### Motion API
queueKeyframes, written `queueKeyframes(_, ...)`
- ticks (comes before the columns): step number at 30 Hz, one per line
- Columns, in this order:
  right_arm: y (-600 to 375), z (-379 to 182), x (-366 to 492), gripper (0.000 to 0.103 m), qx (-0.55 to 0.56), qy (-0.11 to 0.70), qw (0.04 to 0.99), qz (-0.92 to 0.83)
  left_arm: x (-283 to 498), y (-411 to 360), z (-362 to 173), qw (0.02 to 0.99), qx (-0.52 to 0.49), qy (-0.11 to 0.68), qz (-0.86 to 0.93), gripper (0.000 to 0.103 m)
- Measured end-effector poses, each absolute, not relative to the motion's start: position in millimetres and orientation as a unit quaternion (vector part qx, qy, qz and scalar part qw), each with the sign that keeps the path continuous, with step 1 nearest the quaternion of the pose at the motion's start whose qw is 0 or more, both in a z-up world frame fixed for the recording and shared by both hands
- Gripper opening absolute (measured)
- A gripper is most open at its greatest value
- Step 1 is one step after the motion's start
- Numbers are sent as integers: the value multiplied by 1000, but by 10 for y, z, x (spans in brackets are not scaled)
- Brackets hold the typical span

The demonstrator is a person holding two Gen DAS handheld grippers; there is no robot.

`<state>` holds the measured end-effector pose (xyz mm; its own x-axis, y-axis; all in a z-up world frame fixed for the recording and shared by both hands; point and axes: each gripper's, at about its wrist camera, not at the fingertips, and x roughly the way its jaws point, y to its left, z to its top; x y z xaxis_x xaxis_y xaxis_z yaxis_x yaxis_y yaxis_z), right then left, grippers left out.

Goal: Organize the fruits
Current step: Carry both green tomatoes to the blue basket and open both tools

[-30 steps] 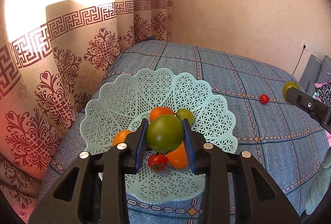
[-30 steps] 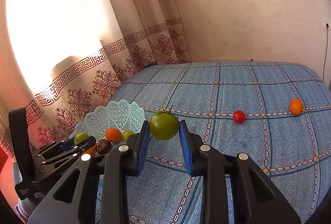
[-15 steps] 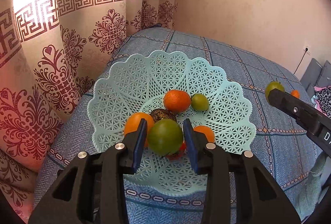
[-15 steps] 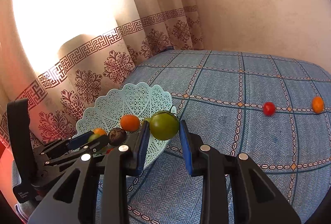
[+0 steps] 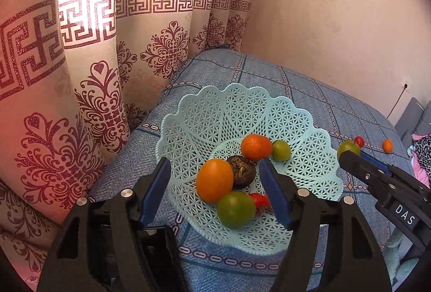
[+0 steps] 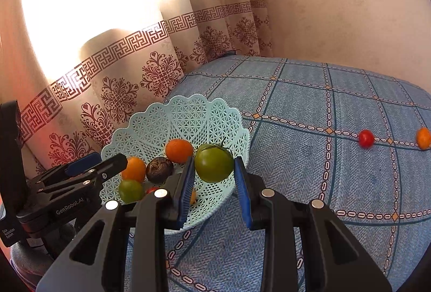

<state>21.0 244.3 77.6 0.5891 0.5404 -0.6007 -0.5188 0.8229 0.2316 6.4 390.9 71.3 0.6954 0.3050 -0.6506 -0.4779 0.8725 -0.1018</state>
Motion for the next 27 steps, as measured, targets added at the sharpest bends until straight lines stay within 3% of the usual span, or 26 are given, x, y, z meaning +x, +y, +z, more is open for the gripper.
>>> queueKeyframes(4,2481,726,218,30,11,351,887,299,69,3905,675,909,-131,332,214,72)
queueKeyframes(7,2474,718,226,41,15,350,889,296,60,3909,658,908,-131,333,218,77)
queueKeyframes(27,2192,734,264,41,29,348,896,274,175,3794,723,911,-125,331,214,91)
